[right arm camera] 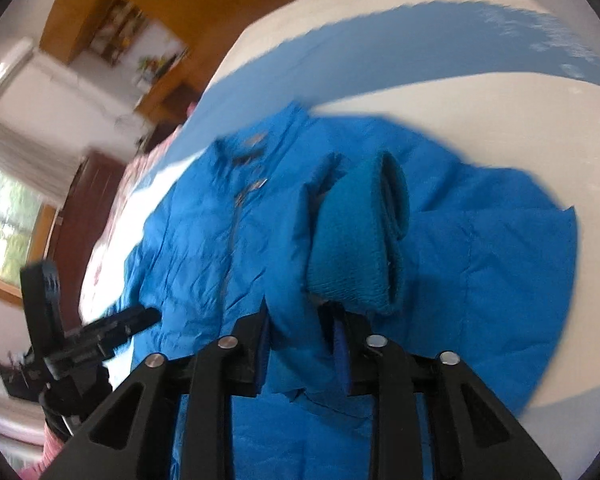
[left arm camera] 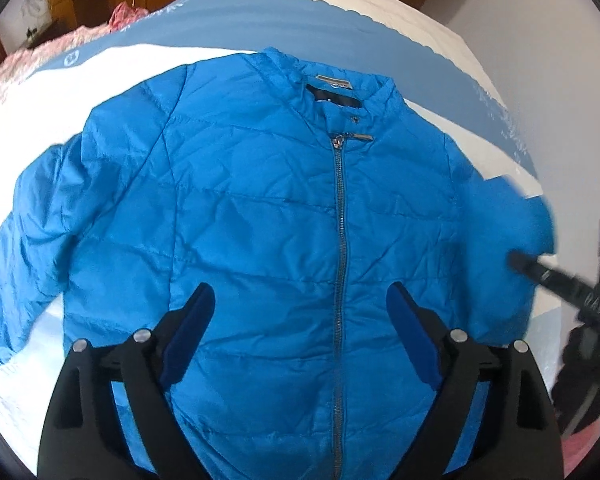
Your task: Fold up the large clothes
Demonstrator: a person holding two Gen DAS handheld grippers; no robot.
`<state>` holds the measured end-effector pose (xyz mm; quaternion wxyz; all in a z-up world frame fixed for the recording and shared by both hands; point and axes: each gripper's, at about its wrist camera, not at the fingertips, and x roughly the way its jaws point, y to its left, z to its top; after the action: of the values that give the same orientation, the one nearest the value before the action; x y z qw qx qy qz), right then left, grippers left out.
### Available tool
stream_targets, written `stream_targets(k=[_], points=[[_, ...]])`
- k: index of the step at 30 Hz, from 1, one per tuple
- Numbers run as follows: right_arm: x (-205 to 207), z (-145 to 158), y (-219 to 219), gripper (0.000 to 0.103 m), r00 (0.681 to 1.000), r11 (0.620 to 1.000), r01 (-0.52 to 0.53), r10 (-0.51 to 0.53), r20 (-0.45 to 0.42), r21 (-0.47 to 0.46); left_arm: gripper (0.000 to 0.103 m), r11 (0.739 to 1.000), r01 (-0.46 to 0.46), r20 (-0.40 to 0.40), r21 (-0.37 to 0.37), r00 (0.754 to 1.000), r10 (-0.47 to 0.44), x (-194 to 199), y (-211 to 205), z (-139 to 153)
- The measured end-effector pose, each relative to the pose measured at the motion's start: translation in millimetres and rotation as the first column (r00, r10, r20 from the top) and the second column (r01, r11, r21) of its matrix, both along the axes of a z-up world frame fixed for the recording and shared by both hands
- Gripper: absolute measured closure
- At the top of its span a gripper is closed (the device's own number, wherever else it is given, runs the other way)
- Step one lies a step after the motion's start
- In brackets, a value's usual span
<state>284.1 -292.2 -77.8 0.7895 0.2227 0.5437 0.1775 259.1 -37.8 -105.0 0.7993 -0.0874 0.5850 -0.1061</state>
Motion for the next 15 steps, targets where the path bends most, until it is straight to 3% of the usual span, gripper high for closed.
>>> stream_targets(k=[2,5,10,12,15], points=[[-11.3,0.7,6.2,0.057,0.998,0.995,-0.065,0.064,0.015,0.081,0.014,0.999,-0.006,-0.014,-0.046,1.000,0.005,2.7,1.2,-1.9],[-28.3,5.9,2.2,0.057,0.994,0.990,-0.102,0.098,0.046,0.100,0.014,0.995,-0.006,-0.039,-0.100,0.999,0.002,5.2,-3.9,-8.9],[-58.0,14.7,-37.6,0.057,0.999,0.999,0.018,-0.020,0.046,0.045,0.013,0.985,0.006,-0.096,-0.171,0.995,-0.023,16.0,-24.8,-31.9],[-73.2,17.1,-60.1,0.057,0.996,0.997,0.077,-0.077,0.049,0.010,0.013,0.994,0.001,-0.121,-0.107,0.993,-0.014,23.1,-34.8,-44.3],[-92.3,14.9,-88.8,0.057,0.988,0.988,0.154,-0.153,0.034,-0.029,0.015,0.996,0.001,-0.134,-0.089,0.991,-0.013,30.9,-49.8,-59.7]])
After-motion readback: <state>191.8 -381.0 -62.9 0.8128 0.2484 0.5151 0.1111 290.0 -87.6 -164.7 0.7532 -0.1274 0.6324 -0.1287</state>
